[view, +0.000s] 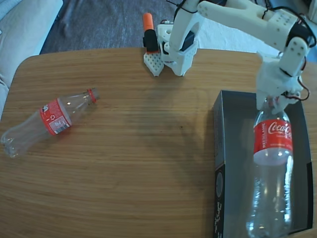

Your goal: Grasp the bottles and put them in the box.

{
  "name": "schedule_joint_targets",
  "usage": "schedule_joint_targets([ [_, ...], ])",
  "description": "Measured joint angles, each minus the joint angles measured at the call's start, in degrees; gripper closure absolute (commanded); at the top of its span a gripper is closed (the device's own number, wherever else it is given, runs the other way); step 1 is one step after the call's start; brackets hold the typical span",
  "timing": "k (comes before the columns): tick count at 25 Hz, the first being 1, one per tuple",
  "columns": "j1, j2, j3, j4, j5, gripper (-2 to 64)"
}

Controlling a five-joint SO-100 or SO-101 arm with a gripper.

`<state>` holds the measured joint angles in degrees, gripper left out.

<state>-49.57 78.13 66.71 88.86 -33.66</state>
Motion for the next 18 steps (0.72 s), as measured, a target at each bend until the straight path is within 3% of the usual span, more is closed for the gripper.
schedule_joint_targets([
  [11, -3.25, 0.0, 11.43, -8.09, -0.7, 60.6],
  [18, -2.81, 0.0, 15.56, -8.96, -0.26, 60.6],
])
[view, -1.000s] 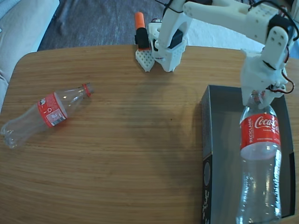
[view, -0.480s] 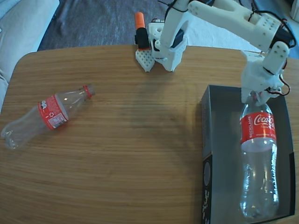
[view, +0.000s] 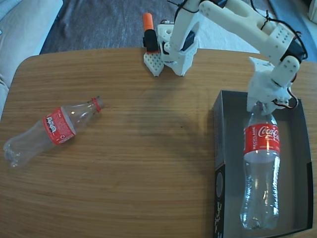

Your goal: Grasp the bottles and put them in the box.

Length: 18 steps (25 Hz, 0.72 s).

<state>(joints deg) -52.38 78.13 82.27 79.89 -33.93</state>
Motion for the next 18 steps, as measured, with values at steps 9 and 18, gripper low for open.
schedule_joint_targets([
  [9, 0.0, 0.0, 4.83, -4.92, -0.26, 60.6],
  [18, 1.93, 0.0, 7.65, -6.24, -4.66, 60.6],
])
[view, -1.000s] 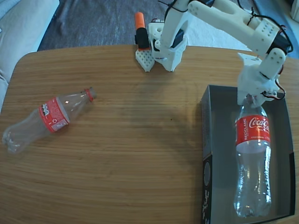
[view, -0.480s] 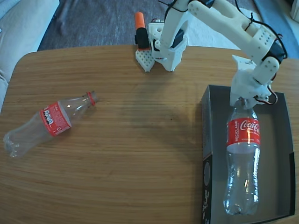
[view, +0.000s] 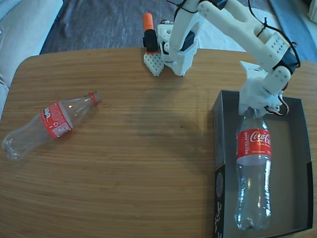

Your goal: Grasp the bottles and put them in the box.

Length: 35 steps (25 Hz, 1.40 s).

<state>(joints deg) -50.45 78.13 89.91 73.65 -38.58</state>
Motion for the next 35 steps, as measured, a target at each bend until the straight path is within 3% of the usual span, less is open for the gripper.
schedule_joint_targets([
  [6, 0.7, 0.0, 0.0, -0.09, 0.18, 58.9],
  [8, 0.62, 0.0, 0.0, 0.0, 0.18, 49.8],
  [11, 1.05, 0.0, 0.0, 0.62, 0.18, 28.6],
  [13, 2.46, 0.26, 0.0, 0.62, 0.26, 22.6],
  [19, 3.16, 0.97, -0.18, 0.62, 0.44, 28.7],
  [25, 6.94, 0.97, -8.79, 1.32, 0.53, 30.0],
  [31, 15.29, 0.97, -19.51, 8.44, 0.53, 30.2],
  [35, 23.82, 0.97, -23.29, 13.18, 0.53, 36.2],
])
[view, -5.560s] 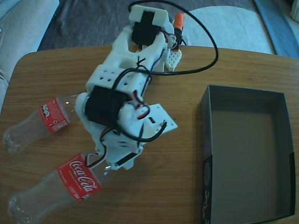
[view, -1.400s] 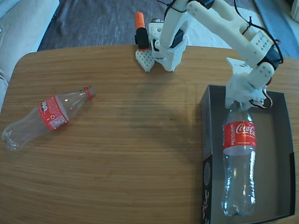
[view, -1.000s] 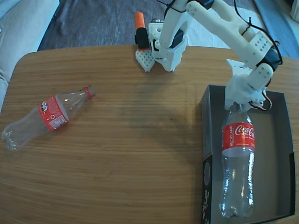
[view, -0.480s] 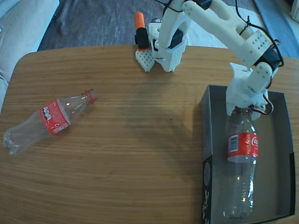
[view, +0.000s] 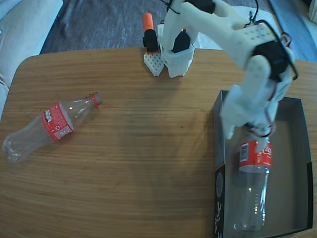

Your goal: Grasp the bottles and put them in the box.

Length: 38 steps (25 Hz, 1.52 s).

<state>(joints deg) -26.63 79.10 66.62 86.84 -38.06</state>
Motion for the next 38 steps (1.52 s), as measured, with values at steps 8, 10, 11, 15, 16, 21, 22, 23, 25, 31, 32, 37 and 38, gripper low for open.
schedule_joint_targets([
  [8, 15.47, 3.08, -0.97, 3.52, 0.0, 48.9],
  [10, 18.81, 5.45, -0.97, 3.6, 0.0, 52.1],
  [11, 20.92, 6.77, -0.44, 3.69, 0.0, 53.7],
  [15, 27.6, 12.13, 3.25, 3.78, 0.0, 56.4],
  [16, 28.65, 13.54, 4.39, 3.78, 0.0, 57.8],
  [21, 34.19, 19.16, 10.46, 3.87, 0.09, 61.7],
  [22, 35.33, 20.13, 11.78, 3.87, 0.09, 61.7],
  [23, 36.74, 21.09, 13.01, 3.87, 0.09, 61.7],
  [25, 39.9, 22.76, 15.38, 3.87, 0.0, 61.7],
  [31, 47.55, 26.63, 22.41, 3.69, -2.72, 61.7],
  [32, 48.69, 26.98, 23.64, 3.78, -5.1, 61.7],
  [37, 56.95, 29.53, 29.27, 3.34, -17.31, 61.7],
  [38, 58.62, 30.06, 30.15, 3.34, -19.95, 61.7],
])
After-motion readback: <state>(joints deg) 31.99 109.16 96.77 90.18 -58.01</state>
